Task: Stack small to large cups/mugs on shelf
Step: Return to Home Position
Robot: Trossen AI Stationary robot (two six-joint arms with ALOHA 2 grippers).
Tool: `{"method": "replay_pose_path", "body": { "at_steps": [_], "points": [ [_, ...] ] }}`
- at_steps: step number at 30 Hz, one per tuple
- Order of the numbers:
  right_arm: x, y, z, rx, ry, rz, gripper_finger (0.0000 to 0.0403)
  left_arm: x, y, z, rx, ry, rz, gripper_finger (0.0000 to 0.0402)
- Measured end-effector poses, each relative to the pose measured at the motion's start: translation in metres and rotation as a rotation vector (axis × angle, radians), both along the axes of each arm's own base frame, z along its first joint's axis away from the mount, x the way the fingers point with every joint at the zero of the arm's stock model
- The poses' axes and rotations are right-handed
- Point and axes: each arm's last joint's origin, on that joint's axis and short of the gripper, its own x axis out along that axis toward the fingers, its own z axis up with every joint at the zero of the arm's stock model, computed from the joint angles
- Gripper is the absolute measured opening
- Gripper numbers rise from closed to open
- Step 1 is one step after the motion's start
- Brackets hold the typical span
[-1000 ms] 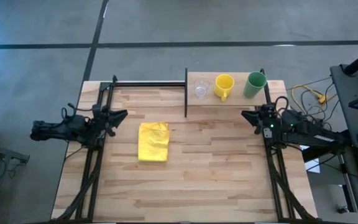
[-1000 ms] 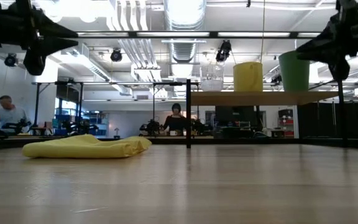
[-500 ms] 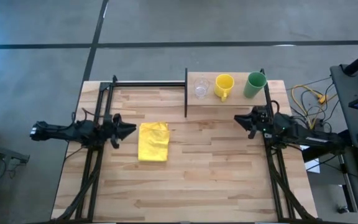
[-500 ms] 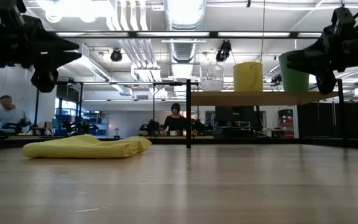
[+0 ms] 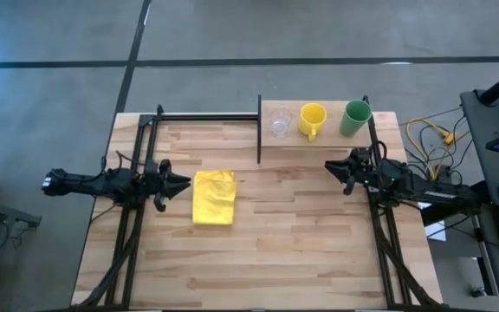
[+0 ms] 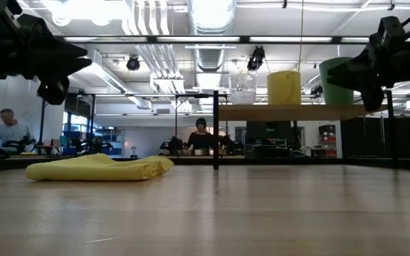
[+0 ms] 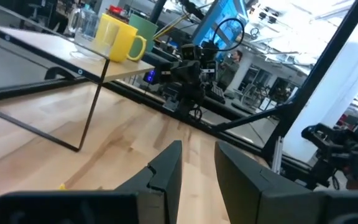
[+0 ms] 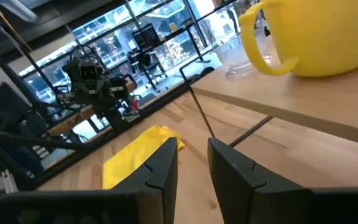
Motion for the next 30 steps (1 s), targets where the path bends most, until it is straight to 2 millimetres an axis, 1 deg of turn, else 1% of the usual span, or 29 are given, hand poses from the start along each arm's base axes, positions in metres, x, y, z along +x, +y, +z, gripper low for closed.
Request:
{"method": "replay_pose_path", "body": {
  "at_steps": [9,14,22,30],
  "points": [
    [0.0009,-0.0001,-0.0009,-0.092,0.047,0.004,0.0073,0.0001,-0.0001,-0.0008,0.019,0.008,-0.002,0.0082],
    [0.0027,-0.0004,-0.0032,-0.173,0.105,0.011,0.0077,0.0007,-0.0002,-0.0017,0.021,0.019,-0.003,0.0082],
    [0.0053,-0.0008,-0.0064,-0.164,0.145,0.014,0.0084,0.0033,-0.0005,-0.0049,0.024,0.059,-0.004,0.0082],
    [0.0061,-0.0010,-0.0075,-0.158,0.157,0.015,0.0074,0.0063,-0.0009,-0.0057,0.023,0.060,-0.003,0.0082]
  ]
}}
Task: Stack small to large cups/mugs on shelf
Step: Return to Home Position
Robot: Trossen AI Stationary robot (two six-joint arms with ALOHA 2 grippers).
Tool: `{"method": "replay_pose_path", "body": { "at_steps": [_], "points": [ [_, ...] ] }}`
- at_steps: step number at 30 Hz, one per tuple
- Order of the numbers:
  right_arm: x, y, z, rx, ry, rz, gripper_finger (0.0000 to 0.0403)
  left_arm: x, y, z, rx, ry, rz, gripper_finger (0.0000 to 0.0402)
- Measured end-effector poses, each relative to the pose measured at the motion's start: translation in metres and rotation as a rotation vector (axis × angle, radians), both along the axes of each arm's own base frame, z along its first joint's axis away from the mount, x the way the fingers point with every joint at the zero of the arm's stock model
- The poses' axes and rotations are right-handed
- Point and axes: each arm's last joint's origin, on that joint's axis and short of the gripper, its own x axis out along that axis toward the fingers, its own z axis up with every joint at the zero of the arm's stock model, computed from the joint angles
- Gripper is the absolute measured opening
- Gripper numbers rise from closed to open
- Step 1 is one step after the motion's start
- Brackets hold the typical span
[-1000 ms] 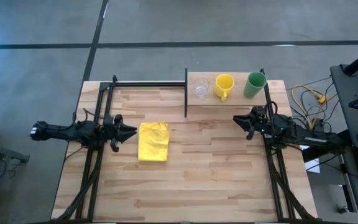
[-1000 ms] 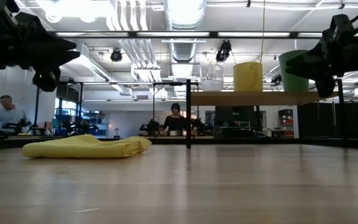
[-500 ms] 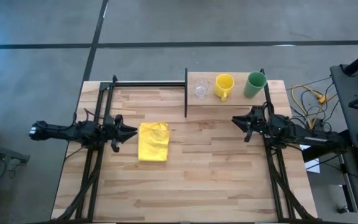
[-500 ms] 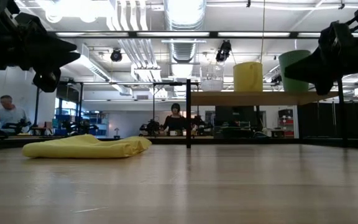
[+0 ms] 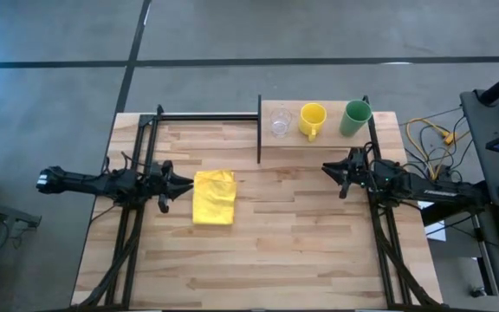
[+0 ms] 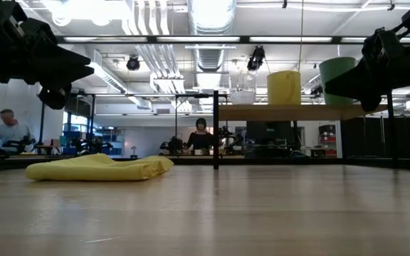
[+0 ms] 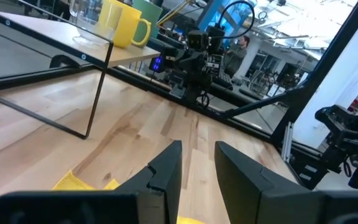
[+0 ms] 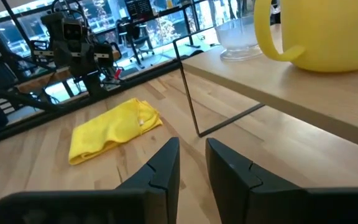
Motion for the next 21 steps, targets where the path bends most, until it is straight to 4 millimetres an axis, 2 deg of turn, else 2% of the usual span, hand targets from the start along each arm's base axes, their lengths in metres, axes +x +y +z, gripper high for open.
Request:
{"method": "replay_pose_path", "body": {
  "at_steps": [10,14,21],
  "points": [
    [0.0000,0.0000,0.0000,0.000,0.000,0.000,0.0082,0.0019,-0.0002,-0.0011,0.001,0.014,0.001,0.0082],
    [0.0000,0.0000,0.0000,0.000,0.000,0.000,0.0084,0.0024,0.0024,-0.0021,0.005,0.025,0.097,0.0082],
    [0.0000,0.0000,0.0000,0.000,0.000,0.000,0.0075,0.0036,0.0025,-0.0038,0.009,0.044,0.106,0.0082]
  ]
}}
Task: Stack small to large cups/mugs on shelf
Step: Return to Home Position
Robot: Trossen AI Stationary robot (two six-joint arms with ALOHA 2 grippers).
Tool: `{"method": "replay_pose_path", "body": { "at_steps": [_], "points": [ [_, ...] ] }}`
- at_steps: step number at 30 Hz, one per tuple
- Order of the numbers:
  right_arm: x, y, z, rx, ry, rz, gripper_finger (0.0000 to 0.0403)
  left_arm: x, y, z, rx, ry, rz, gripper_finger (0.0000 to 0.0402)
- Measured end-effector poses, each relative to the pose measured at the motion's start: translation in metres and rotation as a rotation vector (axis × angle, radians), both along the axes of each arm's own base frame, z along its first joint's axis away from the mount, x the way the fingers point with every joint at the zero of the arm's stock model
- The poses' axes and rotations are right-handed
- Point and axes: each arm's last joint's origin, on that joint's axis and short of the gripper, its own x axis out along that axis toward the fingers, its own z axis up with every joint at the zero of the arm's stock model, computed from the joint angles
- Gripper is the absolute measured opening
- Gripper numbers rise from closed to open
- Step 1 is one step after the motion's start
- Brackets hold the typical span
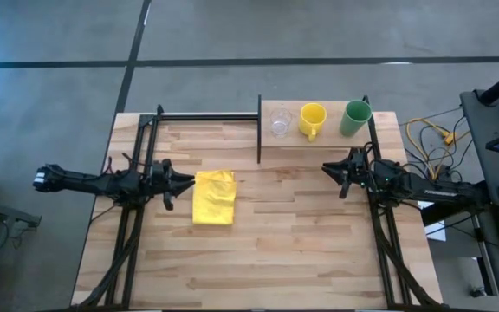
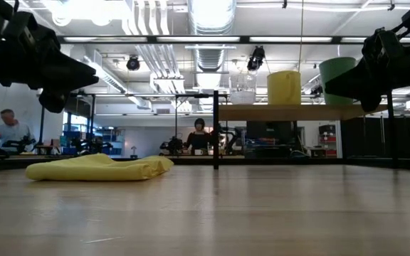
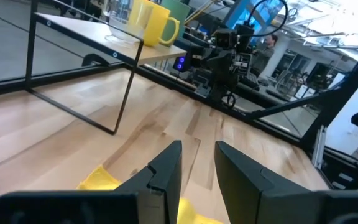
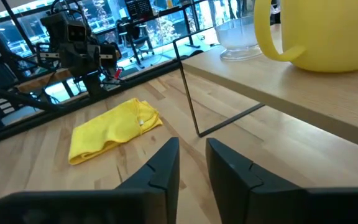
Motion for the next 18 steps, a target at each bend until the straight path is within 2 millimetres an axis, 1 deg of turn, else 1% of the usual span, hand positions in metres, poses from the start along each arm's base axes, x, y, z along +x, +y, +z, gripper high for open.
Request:
{"method": "replay_pose_path", "body": {
  "at_steps": [4,13,18],
  "points": [
    [0.0000,0.0000,0.0000,0.000,0.000,0.000,0.0072,0.0006,-0.0001,-0.0009,0.001,0.010,0.000,0.0082],
    [0.0000,0.0000,0.0001,0.000,0.000,0.000,0.0082,0.0010,-0.0001,-0.0015,0.002,0.017,0.000,0.0082],
    [0.0000,0.0000,0.0001,0.000,0.000,0.000,0.0077,0.0009,-0.0001,-0.0014,0.002,0.016,0.000,0.0082]
  ]
}}
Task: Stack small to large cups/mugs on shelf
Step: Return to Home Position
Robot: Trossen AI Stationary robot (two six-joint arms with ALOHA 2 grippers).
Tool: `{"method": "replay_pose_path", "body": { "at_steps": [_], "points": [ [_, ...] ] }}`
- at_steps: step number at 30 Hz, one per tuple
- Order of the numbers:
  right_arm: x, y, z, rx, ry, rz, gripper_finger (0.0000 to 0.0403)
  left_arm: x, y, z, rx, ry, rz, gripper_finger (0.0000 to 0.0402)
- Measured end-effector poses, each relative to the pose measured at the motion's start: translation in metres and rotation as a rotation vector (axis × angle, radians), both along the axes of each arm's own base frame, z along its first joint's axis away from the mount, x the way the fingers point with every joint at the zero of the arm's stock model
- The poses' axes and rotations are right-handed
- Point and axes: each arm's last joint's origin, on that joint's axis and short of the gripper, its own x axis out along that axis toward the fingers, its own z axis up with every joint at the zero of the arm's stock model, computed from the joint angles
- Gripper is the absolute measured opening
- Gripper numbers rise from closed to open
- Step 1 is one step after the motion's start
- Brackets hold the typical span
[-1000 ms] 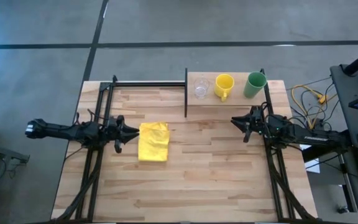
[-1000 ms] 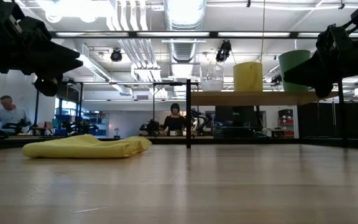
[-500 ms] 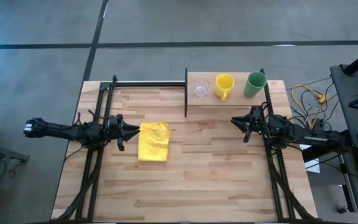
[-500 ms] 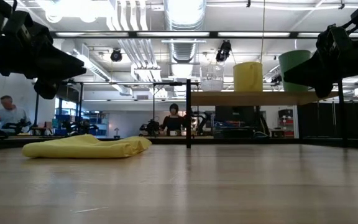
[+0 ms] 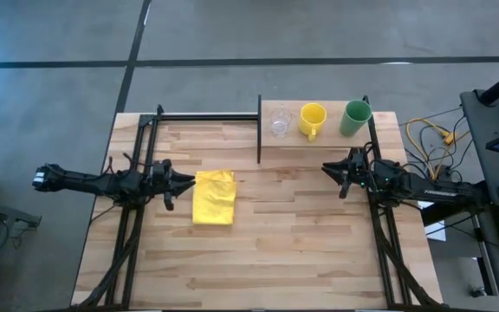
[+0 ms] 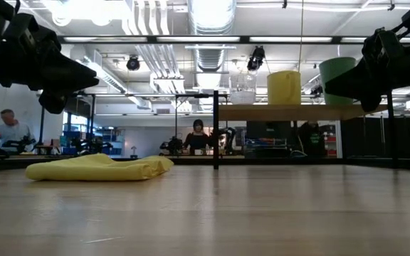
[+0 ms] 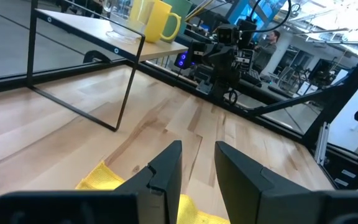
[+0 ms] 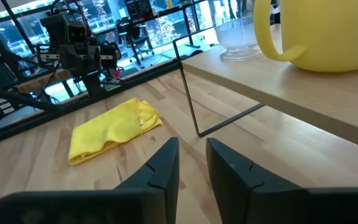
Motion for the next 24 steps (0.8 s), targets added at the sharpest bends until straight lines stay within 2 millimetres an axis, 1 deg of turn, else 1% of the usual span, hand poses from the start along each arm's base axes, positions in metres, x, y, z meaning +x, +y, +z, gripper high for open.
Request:
{"method": "replay_pose_path", "body": {
  "at_steps": [7,18,24],
  "points": [
    [0.0000,0.0000,0.0000,0.000,0.000,0.000,0.0070,0.0000,0.0000,0.0001,0.000,-0.001,0.000,0.0082],
    [0.0000,0.0000,0.0000,0.000,0.000,-0.001,0.0082,-0.0001,0.0000,0.0000,0.000,-0.001,0.000,0.0082],
    [0.0000,0.0000,0.0001,0.000,0.000,0.000,0.0074,0.0000,0.0000,0.0000,0.000,0.000,0.000,0.0082]
  ]
}}
